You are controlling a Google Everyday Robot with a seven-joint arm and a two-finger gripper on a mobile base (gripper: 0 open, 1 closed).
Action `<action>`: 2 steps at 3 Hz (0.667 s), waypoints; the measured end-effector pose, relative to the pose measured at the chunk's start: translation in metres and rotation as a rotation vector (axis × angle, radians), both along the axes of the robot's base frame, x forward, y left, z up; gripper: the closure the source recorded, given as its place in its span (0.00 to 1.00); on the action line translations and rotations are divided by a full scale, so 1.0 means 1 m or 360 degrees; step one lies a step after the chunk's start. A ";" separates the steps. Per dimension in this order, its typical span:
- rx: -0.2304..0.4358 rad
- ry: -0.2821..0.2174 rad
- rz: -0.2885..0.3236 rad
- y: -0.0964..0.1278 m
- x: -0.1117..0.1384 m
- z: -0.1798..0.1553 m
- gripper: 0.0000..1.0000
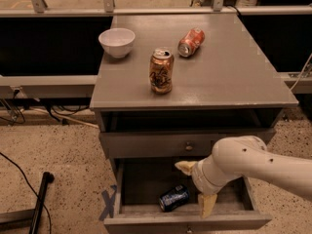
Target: Pick pepsi can from middle drawer and place on counter
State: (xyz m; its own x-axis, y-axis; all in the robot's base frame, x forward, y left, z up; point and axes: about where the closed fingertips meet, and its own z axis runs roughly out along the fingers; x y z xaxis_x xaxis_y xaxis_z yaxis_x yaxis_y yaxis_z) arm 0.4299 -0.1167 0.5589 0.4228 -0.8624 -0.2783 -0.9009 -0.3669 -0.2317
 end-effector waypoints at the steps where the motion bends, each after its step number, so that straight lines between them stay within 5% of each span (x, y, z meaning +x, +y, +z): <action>1: -0.0091 0.0072 0.0149 0.014 -0.003 -0.037 0.00; 2: -0.0123 0.0052 0.0285 0.022 -0.001 -0.063 0.00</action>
Offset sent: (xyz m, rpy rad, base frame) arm 0.0036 0.0294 -0.0925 -0.0989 0.0026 0.2886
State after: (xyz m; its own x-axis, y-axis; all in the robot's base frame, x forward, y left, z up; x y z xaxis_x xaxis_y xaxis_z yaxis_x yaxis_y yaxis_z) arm 0.4288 -0.0952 0.4959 0.5634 -0.7934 -0.2304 -0.8261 -0.5376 -0.1686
